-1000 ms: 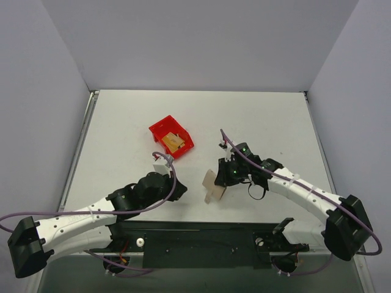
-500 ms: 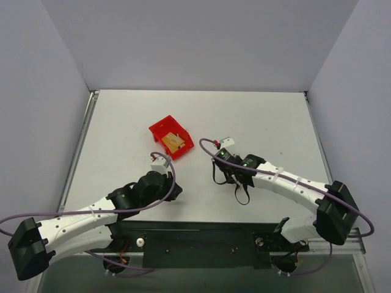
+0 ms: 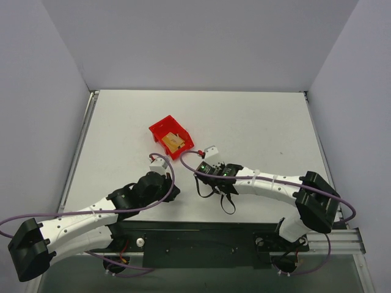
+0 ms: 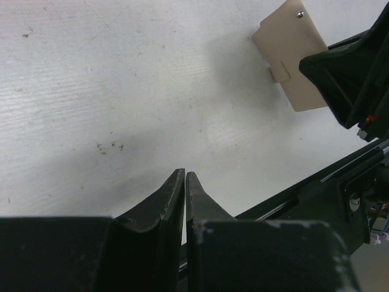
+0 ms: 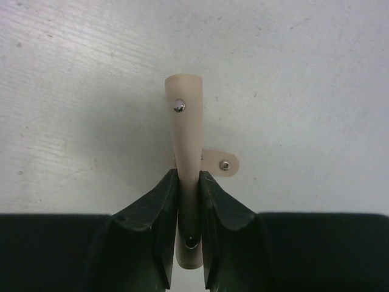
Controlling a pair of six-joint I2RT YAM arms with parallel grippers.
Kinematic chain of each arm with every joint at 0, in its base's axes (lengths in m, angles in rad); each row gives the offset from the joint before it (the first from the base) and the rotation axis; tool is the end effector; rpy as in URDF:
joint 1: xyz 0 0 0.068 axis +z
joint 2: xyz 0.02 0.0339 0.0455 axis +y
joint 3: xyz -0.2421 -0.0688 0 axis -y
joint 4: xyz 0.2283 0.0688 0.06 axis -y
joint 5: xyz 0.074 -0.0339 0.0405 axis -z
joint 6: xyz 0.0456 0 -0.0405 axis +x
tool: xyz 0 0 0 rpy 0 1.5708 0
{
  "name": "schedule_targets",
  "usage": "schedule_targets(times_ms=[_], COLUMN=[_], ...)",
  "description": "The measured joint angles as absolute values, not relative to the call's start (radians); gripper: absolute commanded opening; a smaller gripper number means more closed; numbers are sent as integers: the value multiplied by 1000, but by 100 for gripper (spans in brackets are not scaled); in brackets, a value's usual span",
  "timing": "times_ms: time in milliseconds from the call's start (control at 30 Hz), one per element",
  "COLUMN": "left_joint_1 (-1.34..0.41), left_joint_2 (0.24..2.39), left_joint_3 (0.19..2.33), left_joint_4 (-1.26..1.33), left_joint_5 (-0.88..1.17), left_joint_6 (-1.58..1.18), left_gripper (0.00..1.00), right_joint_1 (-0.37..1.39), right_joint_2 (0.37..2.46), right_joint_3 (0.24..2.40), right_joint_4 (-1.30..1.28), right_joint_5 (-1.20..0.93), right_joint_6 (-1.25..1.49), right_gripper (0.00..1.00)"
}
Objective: Put the credit cards into the card holder
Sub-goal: Close the card holder at the center of the board.
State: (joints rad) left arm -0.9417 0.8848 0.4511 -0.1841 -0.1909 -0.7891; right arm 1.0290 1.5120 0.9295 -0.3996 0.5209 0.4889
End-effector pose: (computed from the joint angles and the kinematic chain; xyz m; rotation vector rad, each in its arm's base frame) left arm 0.1222 -0.1533 0.1905 0.0614 2.2817 -0.7544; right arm 0.1703 0.2389 0.1853 -0.4476 2.3343 0.0361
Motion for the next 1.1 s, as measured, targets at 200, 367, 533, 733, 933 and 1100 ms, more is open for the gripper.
schedule_targets(times_ms=[200, 367, 533, 733, 933, 1100], left_joint_1=[-937, -932, -925, -921, -921, -921], left_joint_2=[885, 885, 888, 942, 1072, 1225], left_joint_3=[449, 447, 436, 437, 490, 604], left_joint_4=[-184, -184, -186, -171, -106, -4], left_joint_5=[-187, -187, -187, -171, -124, -69], left_joint_6=[-789, -791, -792, -772, -716, -665], left_gripper=[14, 14, 14, 14, 14, 14], right_joint_1=[1067, 1076, 1071, 959, 686, 522], right_joint_2=[1577, 1588, 1505, 1304, 1129, 1098], right_joint_3=[930, 928, 877, 804, 702, 651], right_joint_4=[-325, -249, -130, -76, -97, -130], right_joint_5=[485, 377, 224, 139, 125, 59], right_joint_6=[505, 496, 494, 510, 554, 579], right_gripper=[44, 50, 51, 47, 38, 25])
